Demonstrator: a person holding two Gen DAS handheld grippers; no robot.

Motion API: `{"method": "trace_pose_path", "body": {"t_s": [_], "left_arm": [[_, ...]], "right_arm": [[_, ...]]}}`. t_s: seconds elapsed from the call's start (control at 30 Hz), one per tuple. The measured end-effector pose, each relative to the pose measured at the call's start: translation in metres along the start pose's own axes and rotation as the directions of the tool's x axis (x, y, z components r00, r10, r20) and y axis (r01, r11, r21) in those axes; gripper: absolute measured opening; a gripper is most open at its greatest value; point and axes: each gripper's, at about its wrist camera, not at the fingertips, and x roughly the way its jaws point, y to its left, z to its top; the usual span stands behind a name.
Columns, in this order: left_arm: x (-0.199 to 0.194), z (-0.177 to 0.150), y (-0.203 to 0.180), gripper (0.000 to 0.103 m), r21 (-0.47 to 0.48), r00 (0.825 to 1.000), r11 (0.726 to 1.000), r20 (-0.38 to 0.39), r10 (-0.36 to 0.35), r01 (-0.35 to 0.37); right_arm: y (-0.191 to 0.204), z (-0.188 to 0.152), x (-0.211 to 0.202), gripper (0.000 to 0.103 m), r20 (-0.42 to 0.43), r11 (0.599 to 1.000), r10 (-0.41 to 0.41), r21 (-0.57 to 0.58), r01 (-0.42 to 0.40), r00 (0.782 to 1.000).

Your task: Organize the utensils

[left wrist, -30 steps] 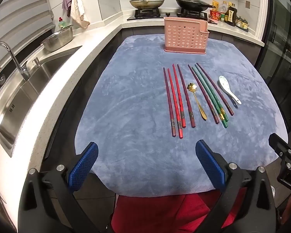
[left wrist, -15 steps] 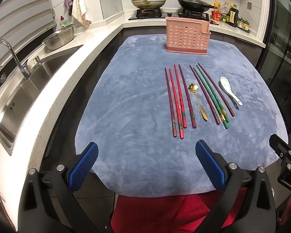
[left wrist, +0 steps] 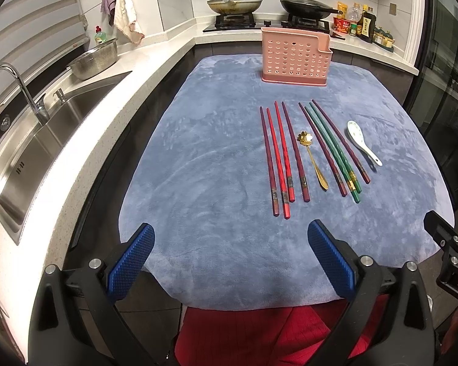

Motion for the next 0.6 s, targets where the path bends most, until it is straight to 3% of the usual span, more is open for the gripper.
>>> {"method": "trace_pose_path", "body": {"t_s": [0.6], "left_arm": [[-0.0003, -0.0005, 0.0003, 0.096, 0.001, 1.0, 1.0, 0.001, 0.0, 0.0]], "right_arm": [[0.0002, -0.0023, -0.0002, 0.096, 0.001, 1.0, -0.002, 0.002, 0.002, 1.0]]}}
